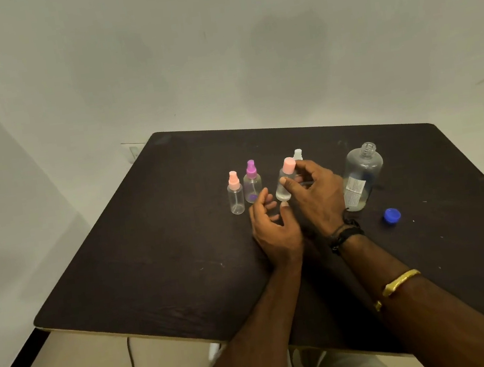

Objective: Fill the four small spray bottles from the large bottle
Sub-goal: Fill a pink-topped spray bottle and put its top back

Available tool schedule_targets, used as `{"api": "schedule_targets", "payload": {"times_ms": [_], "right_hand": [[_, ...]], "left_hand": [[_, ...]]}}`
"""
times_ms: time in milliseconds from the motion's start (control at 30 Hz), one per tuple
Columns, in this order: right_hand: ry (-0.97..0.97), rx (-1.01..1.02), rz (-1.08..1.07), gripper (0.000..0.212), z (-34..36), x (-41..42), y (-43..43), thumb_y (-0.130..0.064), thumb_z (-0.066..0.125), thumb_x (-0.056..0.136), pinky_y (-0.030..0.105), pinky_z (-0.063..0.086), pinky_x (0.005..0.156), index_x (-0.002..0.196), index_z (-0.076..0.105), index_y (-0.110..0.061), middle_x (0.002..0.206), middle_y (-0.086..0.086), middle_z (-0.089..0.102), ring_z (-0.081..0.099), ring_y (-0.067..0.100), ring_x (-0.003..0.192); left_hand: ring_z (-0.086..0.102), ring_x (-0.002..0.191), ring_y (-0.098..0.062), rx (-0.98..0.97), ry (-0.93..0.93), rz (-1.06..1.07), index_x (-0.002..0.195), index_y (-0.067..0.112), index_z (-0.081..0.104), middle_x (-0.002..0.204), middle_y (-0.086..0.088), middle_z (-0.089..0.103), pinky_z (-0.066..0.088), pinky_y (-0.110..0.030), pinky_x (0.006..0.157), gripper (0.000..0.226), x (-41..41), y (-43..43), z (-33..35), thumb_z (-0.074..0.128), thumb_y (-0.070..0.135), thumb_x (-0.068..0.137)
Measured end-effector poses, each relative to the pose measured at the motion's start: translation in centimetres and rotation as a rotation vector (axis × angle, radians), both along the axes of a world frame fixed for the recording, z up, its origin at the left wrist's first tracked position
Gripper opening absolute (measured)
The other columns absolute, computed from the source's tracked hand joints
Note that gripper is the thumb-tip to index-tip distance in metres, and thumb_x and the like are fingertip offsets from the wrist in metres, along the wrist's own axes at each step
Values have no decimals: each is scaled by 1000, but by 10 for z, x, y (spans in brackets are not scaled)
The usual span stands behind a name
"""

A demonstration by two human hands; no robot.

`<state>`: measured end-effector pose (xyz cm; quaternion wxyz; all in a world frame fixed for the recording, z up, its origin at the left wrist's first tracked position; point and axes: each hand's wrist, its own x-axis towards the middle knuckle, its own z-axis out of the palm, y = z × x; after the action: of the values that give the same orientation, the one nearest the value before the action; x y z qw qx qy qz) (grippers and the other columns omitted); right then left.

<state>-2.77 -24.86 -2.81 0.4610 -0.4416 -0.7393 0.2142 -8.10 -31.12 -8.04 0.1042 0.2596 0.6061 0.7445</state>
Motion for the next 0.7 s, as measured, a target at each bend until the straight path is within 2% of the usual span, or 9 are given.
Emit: {"api": "schedule_targets", "payload": {"times_ms": [100,133,233,333,467,700], "right_hand": [[-41,-20,-16,39,-3,-11,7,-31,76,89,28,55,87,123,69,-13,111,3,73,65,12,95],[-54,-27,-18,39,-5,-15,10,-31,76,89,28,54,88,123,69,-12,111,5,73,65,14,95],[-93,-17,-32,37,-7,-23,14,-32,75,89,25,48,84,119,70,-11,108,8,71,59,12,90],[-116,-29,-34,35,-9,-28,16,-32,75,89,28,50,85,117,70,-11,106,8,71,58,12,89],[-164,-80,-18,36,-8,-34,19,-31,76,89,29,50,90,119,69,-13,109,8,72,65,18,96],[-198,-103,-57,37,-8,-37,16,-31,76,89,29,49,92,120,68,-13,112,8,73,67,21,100]], "left_hand": [[64,103,3,6,-6,20,131,15,62,115,10,66,55,-17,84,45,-1,2,-3,60,16,86],[64,105,4,13,1,27,131,15,62,116,10,67,55,-17,86,44,-1,3,-5,60,11,87],[63,110,5,26,-7,36,130,18,61,120,7,67,53,-15,91,45,-1,5,-8,58,-1,89],[64,112,2,38,-7,67,130,13,63,122,5,69,52,-15,93,42,-2,7,-7,51,7,90],[64,114,0,60,15,98,129,9,64,122,1,70,52,-16,95,38,-4,10,-9,46,8,95],[64,116,-6,61,-10,100,128,16,63,123,0,70,54,-24,97,37,-4,11,-11,44,13,96]]}}
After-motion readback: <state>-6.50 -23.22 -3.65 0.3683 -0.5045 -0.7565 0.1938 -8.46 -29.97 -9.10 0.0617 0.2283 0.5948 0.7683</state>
